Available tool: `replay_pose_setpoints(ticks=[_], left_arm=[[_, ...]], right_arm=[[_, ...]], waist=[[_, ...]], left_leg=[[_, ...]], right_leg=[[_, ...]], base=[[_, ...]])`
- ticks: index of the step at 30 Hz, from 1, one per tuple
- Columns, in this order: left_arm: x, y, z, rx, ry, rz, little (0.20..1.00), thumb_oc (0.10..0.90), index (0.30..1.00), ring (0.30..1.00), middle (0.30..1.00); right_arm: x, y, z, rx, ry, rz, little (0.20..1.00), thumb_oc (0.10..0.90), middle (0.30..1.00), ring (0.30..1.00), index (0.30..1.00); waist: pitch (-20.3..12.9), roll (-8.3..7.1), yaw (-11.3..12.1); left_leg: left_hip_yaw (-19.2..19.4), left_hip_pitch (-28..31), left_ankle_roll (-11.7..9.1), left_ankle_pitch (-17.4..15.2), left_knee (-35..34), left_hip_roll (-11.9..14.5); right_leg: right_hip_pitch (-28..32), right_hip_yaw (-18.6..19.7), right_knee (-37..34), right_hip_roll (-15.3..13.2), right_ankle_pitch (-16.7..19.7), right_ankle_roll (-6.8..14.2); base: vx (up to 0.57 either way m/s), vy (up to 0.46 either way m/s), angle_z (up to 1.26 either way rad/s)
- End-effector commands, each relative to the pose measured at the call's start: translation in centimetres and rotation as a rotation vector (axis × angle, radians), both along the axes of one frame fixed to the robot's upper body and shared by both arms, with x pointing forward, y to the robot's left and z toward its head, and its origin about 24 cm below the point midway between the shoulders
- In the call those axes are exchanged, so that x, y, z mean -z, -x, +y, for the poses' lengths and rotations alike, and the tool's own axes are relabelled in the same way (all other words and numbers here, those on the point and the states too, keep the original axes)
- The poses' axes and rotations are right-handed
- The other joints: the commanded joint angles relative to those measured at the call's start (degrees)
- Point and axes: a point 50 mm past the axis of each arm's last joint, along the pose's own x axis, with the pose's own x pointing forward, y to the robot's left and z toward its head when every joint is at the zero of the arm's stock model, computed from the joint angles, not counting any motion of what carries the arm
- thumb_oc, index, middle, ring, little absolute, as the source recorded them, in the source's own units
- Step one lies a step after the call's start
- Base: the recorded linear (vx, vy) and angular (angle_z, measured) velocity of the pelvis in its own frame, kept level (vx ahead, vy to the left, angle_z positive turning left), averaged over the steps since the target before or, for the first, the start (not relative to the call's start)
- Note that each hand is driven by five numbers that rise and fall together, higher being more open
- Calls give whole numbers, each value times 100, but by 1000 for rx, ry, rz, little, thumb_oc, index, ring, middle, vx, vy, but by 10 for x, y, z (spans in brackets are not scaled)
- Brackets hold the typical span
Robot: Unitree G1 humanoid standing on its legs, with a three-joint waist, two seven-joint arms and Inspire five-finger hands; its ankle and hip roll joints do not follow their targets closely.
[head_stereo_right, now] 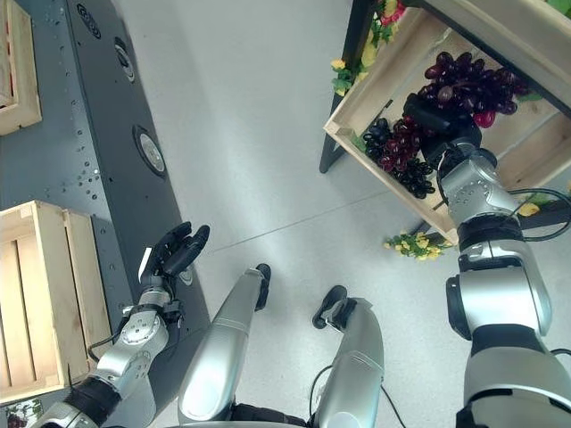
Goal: Pick up the fruits from the basket on one side to the basket on the other side
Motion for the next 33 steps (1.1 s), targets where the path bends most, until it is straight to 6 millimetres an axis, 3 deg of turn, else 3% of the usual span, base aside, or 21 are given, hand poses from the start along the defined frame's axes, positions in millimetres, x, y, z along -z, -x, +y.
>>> replay_pose_setpoints(ticks=[1, 2, 8, 18, 27, 33], left_arm=[[-35, -1, -10, 53, 61, -197, 900, 800, 900, 900, 900], [-35, -1, -10, 54, 63, -199, 900, 800, 900, 900, 900], [-36, 2, -14, 59, 65, -224, 900, 800, 900, 900, 900], [-39, 3, -24, 62, 89, -240, 900, 800, 900, 900, 900], [-39, 5, -30, 96, 113, -254, 900, 800, 900, 900, 900], [-42, 3, -33, 122, 133, -267, 900, 800, 900, 900, 900]], right_arm=[[-116, 26, -28, 260, 287, -258, 411, 474, 411, 411, 411], [-116, 27, -31, 290, 325, -233, 900, 800, 900, 900, 900], [-116, 35, -49, 478, 590, -1, 900, 800, 900, 900, 900], [-127, 45, -56, 717, 572, 63, 900, 800, 900, 900, 900], [-120, 41, -56, 618, 587, 119, 900, 800, 900, 900, 900], [-117, 30, -41, 455, 524, -53, 900, 800, 900, 900, 900]], waist=[[-82, 207, 50], [-82, 209, 46], [-82, 165, 53], [-82, 235, 7], [-82, 239, -4], [-82, 227, -38]], left_leg=[[374, 164, 653, -660, 101, -217], [374, 166, 650, -653, 79, -218], [390, 303, 662, -601, -189, -180], [458, 440, 637, -554, -427, -151], [529, 654, 621, -543, -592, -111], [595, 905, 612, -569, -682, -75]], right_leg=[[306, -71, 130, 154, -226, -278], [306, -68, 118, 159, -224, -275], [456, -121, -117, 199, -165, -265], [555, -136, -275, 189, -138, -237], [725, -143, -394, 179, -166, -251], [952, -153, -449, 154, -214, -258]], base=[[-40, 34, 2], [-47, 41, 1], [-39, 22, 0], [-32, 30, -5], [-11, 12, -1], [0, 0, 0]])
